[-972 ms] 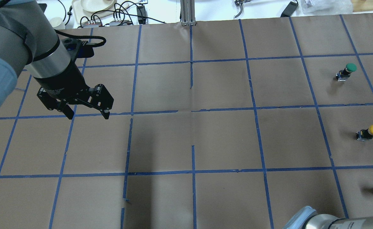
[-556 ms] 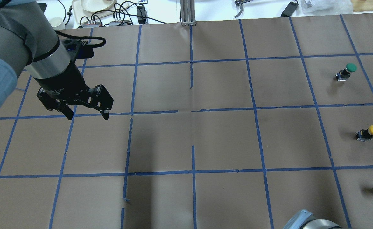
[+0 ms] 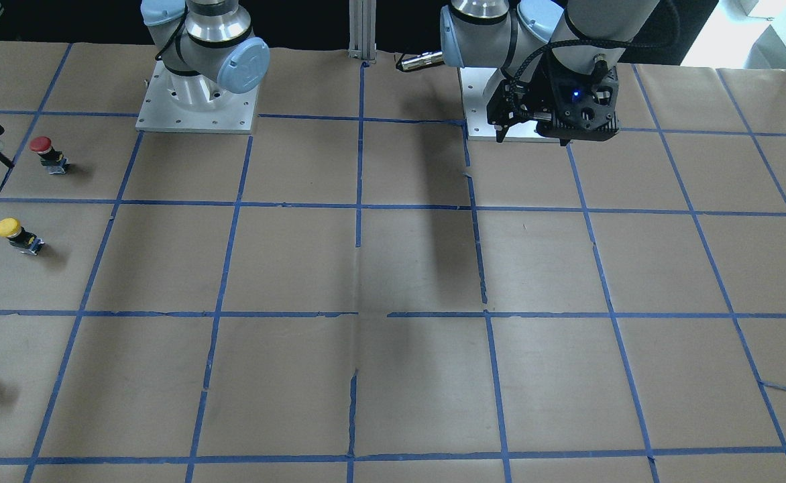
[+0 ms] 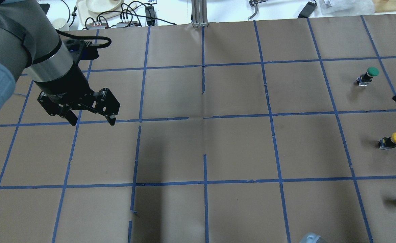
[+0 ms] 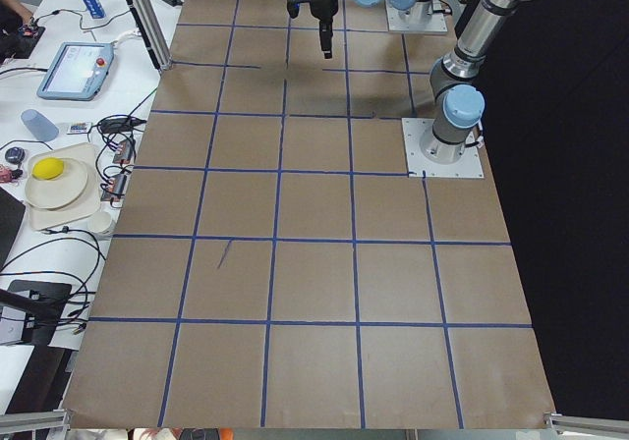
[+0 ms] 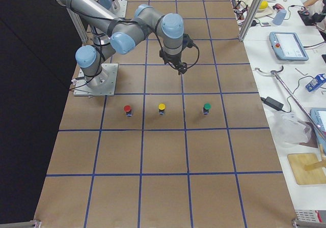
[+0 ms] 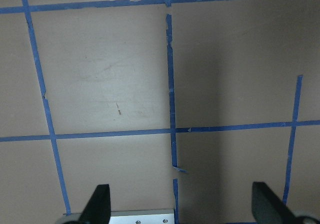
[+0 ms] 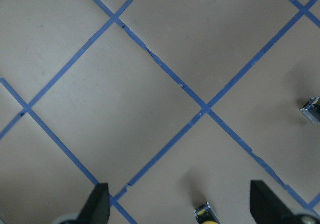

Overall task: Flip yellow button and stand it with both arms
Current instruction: 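Open the right gripper and release the standing button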

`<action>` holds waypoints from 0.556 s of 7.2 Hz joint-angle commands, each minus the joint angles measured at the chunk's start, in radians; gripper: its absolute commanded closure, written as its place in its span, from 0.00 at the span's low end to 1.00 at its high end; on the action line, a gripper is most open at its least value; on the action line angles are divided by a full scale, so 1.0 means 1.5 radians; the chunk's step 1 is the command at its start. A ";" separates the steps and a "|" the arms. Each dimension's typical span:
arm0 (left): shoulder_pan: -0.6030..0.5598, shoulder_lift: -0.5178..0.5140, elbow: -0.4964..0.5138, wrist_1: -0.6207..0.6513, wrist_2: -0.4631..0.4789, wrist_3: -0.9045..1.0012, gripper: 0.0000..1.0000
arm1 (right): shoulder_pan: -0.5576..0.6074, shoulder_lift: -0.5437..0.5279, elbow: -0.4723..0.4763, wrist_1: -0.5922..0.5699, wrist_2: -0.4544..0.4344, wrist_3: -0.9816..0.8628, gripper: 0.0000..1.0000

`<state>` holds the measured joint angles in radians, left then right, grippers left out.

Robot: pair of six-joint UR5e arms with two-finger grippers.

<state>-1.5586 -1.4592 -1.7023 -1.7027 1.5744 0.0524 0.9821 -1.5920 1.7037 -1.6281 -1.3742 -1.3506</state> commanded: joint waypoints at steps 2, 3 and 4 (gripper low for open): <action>0.003 0.016 -0.008 0.000 0.002 0.032 0.00 | 0.179 0.001 -0.038 0.011 -0.002 0.362 0.00; 0.002 0.017 -0.008 0.000 0.001 0.041 0.00 | 0.227 0.002 -0.047 0.001 -0.016 0.468 0.00; 0.002 0.017 -0.008 0.000 0.001 0.041 0.00 | 0.272 0.005 -0.047 -0.011 -0.066 0.555 0.00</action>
<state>-1.5557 -1.4356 -1.7141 -1.7027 1.5757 0.1042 1.2996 -1.5889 1.6408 -1.6254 -1.4088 -0.7034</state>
